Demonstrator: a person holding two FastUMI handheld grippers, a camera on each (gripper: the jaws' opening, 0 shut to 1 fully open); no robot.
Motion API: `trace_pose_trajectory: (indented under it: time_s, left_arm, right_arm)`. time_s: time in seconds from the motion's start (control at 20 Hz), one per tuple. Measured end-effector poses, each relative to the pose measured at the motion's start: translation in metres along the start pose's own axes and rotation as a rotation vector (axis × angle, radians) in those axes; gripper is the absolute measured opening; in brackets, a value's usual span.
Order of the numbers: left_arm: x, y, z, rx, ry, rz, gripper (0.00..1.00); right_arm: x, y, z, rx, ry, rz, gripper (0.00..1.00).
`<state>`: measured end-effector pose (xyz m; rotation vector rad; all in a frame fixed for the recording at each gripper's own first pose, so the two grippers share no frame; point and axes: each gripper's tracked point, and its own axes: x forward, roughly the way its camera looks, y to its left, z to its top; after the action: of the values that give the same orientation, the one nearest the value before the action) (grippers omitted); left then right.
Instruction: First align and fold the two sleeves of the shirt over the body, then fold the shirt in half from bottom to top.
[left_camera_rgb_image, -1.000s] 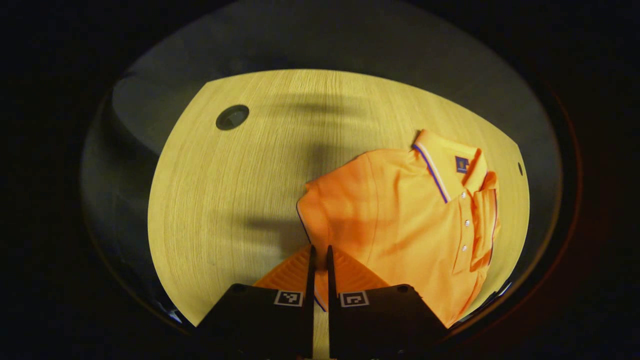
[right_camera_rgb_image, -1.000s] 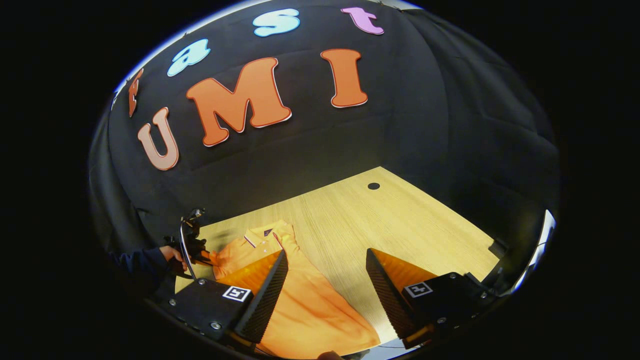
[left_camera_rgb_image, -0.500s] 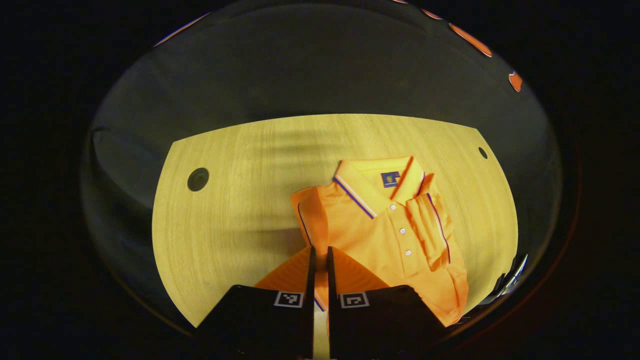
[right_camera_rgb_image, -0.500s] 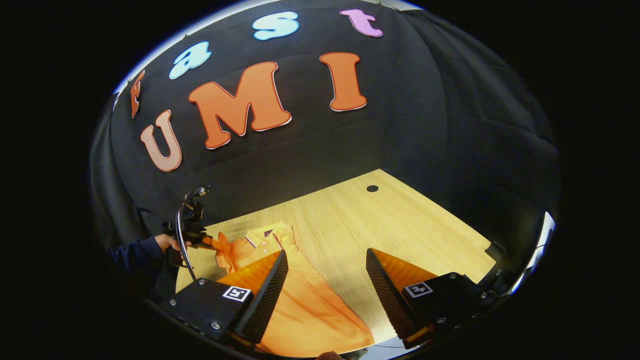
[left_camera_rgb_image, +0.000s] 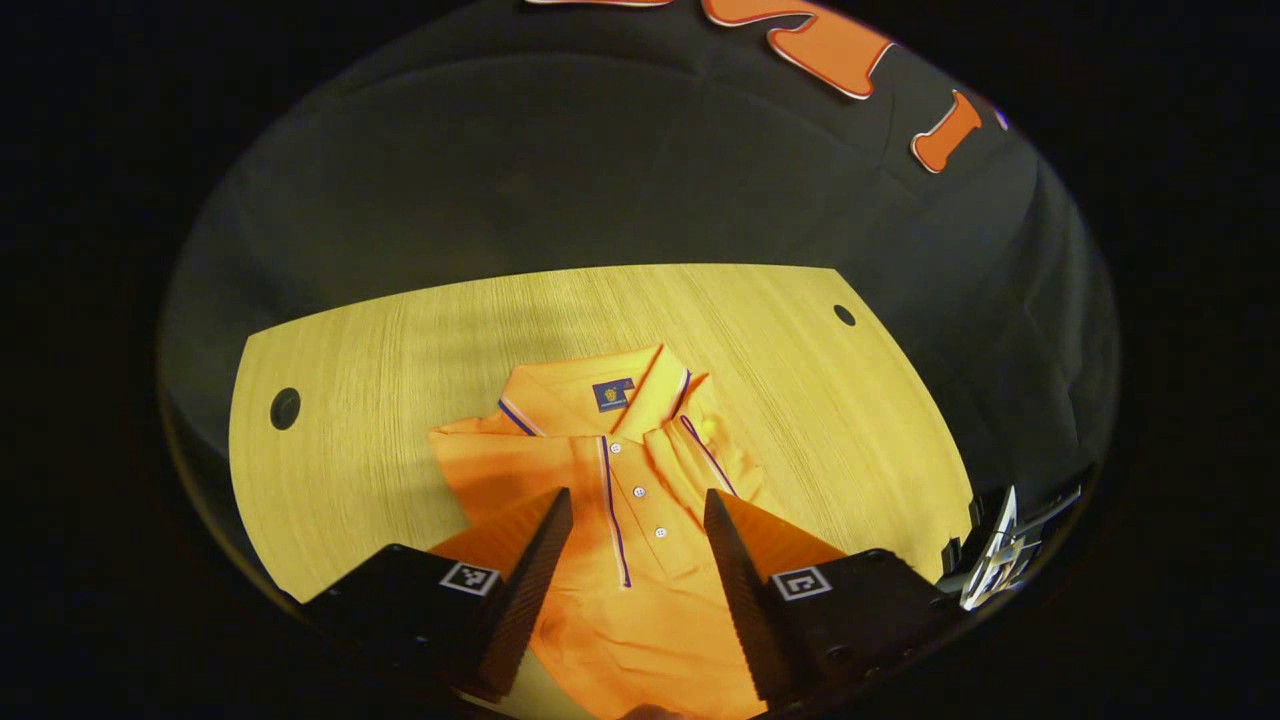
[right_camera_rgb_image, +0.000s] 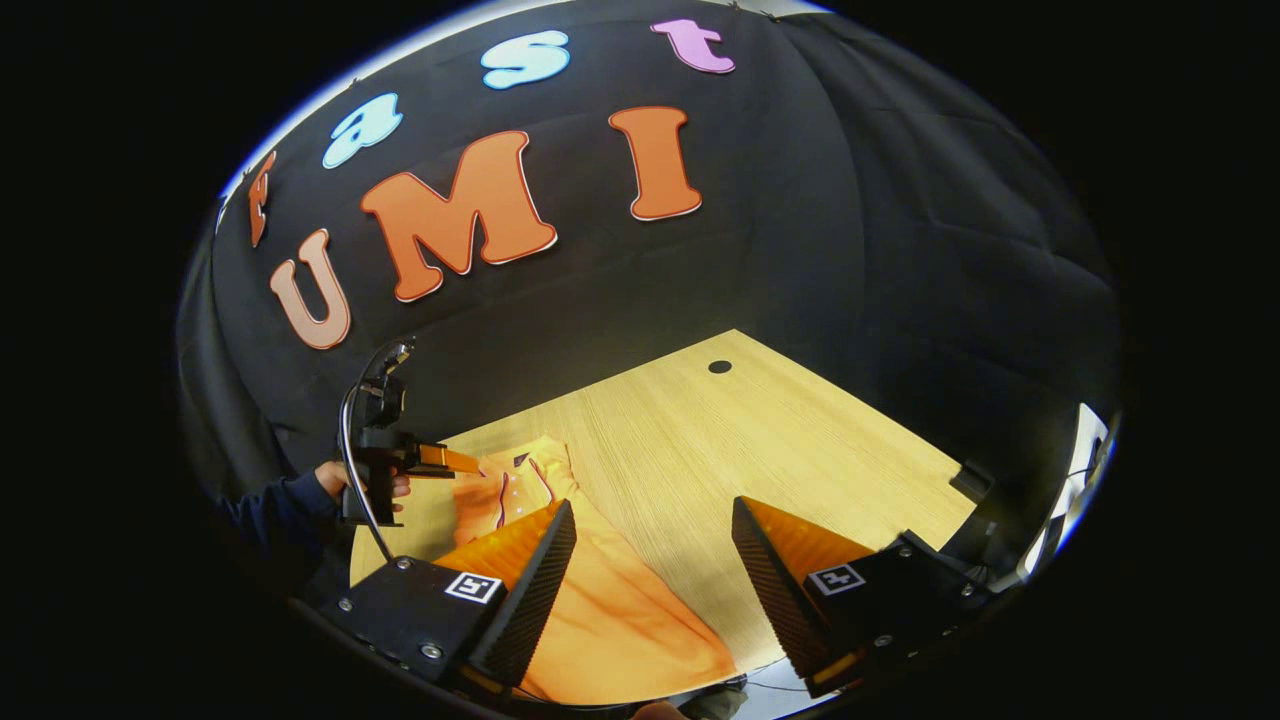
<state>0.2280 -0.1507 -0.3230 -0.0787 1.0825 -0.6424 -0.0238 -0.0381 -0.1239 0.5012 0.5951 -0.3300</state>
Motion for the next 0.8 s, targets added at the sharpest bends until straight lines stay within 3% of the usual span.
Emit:
trace_pose_trajectory:
  time_s: [0.05,0.1,0.25,0.55,0.8]
  left_arm:
    - [-0.008,0.001,0.0,0.012,-0.034,0.021,0.95]
    - [-0.022,0.001,0.003,0.019,-0.075,0.044,0.96]
    - [-0.073,-0.006,0.01,0.029,-0.214,0.089,0.99]
    - [-0.198,-0.019,0.014,0.042,-0.527,0.256,0.99]
    - [-0.301,-0.046,-0.002,0.086,-0.775,0.448,0.98]
  right_arm:
    - [0.002,-0.001,0.005,-0.015,-0.018,0.01,0.96]
    - [0.005,-0.001,0.012,-0.035,-0.032,0.019,0.96]
    - [0.008,0.004,0.036,-0.111,-0.103,0.065,0.96]
    - [0.016,0.019,0.074,-0.254,-0.259,0.159,0.95]
    - [0.01,0.049,0.076,-0.329,-0.308,0.294,0.95]
